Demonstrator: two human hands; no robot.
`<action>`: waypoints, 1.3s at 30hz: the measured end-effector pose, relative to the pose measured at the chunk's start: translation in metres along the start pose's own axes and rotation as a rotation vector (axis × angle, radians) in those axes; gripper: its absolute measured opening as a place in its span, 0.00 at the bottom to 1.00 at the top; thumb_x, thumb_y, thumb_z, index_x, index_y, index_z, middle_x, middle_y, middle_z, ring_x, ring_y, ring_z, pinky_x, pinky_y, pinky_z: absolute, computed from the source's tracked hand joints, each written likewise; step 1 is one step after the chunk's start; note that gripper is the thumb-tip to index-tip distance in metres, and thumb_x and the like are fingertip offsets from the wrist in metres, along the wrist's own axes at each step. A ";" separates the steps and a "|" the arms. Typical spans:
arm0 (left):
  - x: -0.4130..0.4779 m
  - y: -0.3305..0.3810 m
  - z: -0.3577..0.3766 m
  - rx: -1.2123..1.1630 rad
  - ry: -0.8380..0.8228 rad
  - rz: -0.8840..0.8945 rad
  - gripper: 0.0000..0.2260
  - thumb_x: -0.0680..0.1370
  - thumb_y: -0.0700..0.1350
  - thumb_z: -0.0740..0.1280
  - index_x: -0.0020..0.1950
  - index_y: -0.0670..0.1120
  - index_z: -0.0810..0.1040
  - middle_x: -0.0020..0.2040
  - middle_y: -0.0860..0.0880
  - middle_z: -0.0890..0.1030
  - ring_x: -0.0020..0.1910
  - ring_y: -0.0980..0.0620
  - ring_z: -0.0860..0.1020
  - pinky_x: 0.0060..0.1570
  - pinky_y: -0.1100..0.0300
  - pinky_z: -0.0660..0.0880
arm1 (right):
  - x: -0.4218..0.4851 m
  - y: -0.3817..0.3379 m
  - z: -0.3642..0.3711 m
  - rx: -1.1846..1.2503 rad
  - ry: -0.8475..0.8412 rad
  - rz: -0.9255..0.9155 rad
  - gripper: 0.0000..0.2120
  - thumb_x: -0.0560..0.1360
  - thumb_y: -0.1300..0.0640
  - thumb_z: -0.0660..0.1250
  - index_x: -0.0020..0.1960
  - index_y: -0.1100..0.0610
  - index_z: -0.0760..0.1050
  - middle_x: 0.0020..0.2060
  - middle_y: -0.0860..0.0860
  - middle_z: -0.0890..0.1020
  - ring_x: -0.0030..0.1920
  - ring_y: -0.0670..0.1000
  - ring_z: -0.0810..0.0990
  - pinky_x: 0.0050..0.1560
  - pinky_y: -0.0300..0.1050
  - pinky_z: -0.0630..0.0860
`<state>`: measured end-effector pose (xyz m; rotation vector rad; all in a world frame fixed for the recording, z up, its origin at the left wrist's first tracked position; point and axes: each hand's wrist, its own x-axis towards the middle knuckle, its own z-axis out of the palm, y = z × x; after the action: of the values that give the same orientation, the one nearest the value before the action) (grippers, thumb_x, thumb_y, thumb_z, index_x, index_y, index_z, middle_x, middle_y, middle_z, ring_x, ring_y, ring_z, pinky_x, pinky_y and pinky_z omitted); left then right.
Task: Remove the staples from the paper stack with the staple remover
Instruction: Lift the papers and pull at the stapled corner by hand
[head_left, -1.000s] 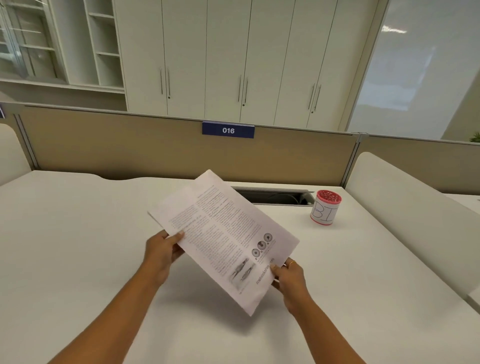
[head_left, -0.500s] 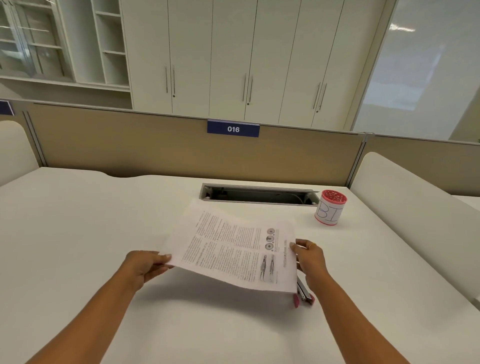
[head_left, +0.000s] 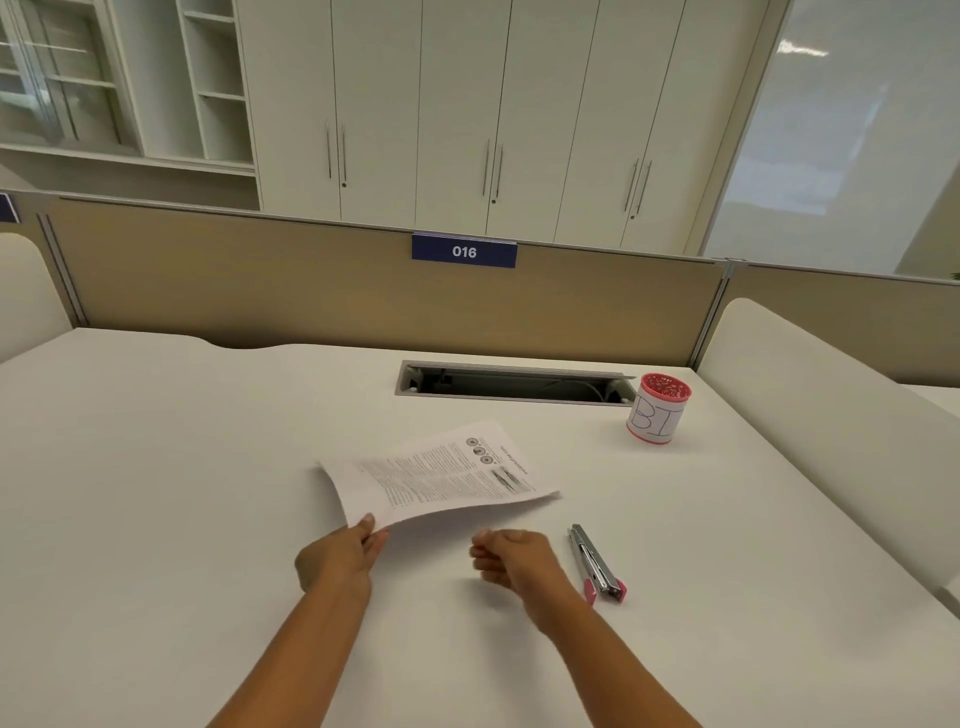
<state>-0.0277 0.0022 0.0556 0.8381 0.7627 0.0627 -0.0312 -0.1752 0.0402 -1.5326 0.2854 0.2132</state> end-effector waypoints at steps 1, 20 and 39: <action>-0.004 -0.004 0.004 -0.013 -0.004 -0.001 0.14 0.72 0.29 0.68 0.56 0.29 0.74 0.43 0.38 0.79 0.34 0.47 0.77 0.23 0.64 0.77 | -0.001 0.002 0.007 0.043 -0.041 0.037 0.08 0.75 0.59 0.66 0.40 0.62 0.78 0.35 0.55 0.80 0.34 0.48 0.77 0.35 0.35 0.76; -0.016 -0.034 0.000 0.285 -0.204 -0.118 0.04 0.71 0.32 0.70 0.38 0.34 0.76 0.23 0.43 0.81 0.26 0.46 0.80 0.20 0.63 0.76 | 0.007 -0.003 0.009 0.209 -0.010 0.187 0.04 0.77 0.66 0.61 0.48 0.63 0.74 0.40 0.55 0.80 0.38 0.51 0.78 0.34 0.39 0.78; -0.009 -0.039 -0.007 0.216 -0.074 0.043 0.06 0.71 0.30 0.69 0.36 0.36 0.75 0.34 0.39 0.78 0.17 0.55 0.77 0.20 0.67 0.75 | 0.016 0.009 -0.014 -0.520 0.288 -0.291 0.09 0.76 0.63 0.62 0.54 0.61 0.78 0.46 0.54 0.82 0.44 0.50 0.79 0.48 0.40 0.74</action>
<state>-0.0478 -0.0228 0.0313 1.0569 0.6896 -0.0132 -0.0197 -0.1897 0.0268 -2.1018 0.2391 -0.1822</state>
